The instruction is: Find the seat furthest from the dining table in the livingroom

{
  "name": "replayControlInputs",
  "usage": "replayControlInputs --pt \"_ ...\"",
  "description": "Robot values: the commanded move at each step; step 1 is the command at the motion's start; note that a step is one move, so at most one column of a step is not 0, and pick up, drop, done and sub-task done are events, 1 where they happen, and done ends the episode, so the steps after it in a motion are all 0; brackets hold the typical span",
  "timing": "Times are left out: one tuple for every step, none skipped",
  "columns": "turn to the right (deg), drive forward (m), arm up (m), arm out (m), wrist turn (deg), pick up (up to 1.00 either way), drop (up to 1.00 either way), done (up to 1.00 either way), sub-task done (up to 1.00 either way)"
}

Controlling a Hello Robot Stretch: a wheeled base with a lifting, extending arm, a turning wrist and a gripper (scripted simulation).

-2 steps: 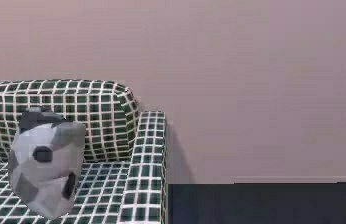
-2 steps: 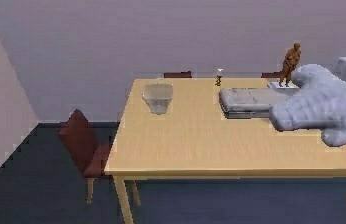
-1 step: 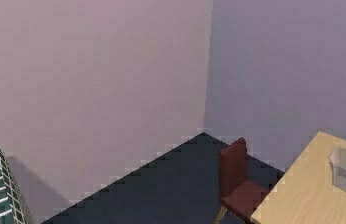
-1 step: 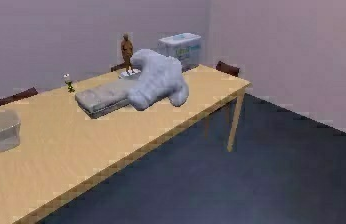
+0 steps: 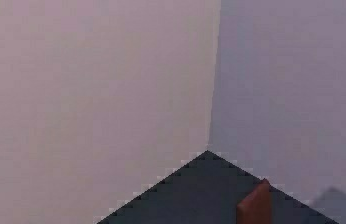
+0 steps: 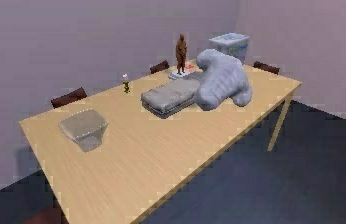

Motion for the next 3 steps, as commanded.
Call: replayControlInputs --pt "-6.0 0.00 0.00 0.00 0.0 0.00 0.00 0.00 0.00" --pt "0.0 0.55 0.00 0.00 0.0 0.00 0.00 0.00 0.00" --pt "45.0 0.00 0.00 0.00 0.0 0.00 0.00 0.00 0.00"
